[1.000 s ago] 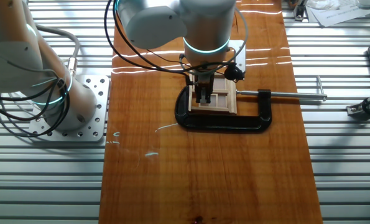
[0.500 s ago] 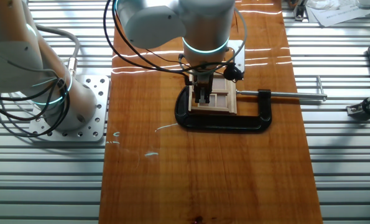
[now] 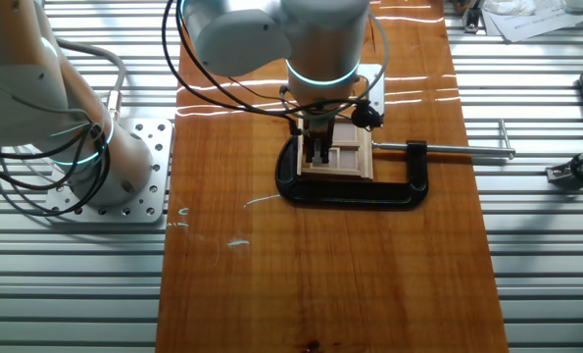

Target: Close a sliding window

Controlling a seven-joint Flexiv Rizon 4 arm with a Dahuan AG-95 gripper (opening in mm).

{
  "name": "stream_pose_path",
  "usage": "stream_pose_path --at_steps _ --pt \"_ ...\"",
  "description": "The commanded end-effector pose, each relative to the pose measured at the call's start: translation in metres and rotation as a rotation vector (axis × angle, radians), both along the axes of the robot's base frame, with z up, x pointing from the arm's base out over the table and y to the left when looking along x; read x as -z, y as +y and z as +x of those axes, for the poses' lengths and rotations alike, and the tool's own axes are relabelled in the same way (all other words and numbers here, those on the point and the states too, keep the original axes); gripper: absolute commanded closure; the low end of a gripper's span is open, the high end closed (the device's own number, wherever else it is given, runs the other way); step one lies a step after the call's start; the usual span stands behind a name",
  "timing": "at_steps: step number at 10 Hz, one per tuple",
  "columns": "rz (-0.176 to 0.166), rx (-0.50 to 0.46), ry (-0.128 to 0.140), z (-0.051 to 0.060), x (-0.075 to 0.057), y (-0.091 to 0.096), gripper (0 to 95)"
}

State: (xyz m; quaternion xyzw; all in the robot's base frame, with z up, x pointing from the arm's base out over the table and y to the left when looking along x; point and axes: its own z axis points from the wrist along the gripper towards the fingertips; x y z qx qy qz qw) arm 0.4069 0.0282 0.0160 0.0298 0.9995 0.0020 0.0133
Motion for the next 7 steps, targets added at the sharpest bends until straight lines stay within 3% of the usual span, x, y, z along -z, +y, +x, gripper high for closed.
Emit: stream_pose_path --at_steps 1,7 --pt "0.003 -0.004 0.003 -0.0027 0.0113 -0.0021 95.0" --pt "0.003 -0.004 0.009 -0.0055 0.0151 -0.0035 95.0"
